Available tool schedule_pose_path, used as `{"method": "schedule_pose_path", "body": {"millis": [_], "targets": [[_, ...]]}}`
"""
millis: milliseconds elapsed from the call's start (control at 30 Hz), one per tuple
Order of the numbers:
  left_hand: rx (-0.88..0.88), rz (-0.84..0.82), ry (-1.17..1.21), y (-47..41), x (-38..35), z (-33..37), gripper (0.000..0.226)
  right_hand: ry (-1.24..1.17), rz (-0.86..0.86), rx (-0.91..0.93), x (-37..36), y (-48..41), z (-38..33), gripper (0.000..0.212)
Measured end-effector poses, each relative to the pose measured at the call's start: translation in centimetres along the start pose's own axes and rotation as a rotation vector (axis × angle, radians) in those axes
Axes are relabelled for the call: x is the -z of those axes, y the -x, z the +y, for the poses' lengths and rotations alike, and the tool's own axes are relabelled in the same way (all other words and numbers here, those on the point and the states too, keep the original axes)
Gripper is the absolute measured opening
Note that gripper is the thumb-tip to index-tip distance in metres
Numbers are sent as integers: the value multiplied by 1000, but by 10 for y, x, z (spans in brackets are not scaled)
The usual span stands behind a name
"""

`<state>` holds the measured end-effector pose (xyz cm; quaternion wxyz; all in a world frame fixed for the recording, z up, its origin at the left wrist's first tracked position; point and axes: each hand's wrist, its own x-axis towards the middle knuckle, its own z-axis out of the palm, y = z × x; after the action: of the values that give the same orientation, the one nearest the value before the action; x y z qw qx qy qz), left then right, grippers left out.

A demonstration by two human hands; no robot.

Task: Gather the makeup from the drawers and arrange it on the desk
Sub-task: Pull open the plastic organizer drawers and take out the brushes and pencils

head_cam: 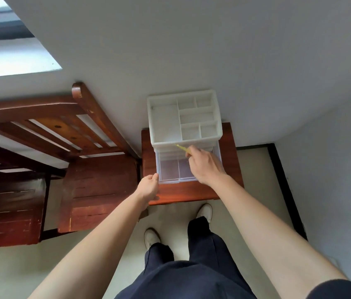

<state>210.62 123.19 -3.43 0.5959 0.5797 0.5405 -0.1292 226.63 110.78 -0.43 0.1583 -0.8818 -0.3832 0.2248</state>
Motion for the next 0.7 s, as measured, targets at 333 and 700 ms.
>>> {"method": "schedule_pose_path", "body": {"millis": [333, 700], "targets": [[24, -12, 28, 8, -1, 5, 21, -319, 33, -629, -21, 50, 18, 32], [39, 61, 259, 8, -17, 32, 19, -748, 262, -634, -9, 36, 3, 28]]}}
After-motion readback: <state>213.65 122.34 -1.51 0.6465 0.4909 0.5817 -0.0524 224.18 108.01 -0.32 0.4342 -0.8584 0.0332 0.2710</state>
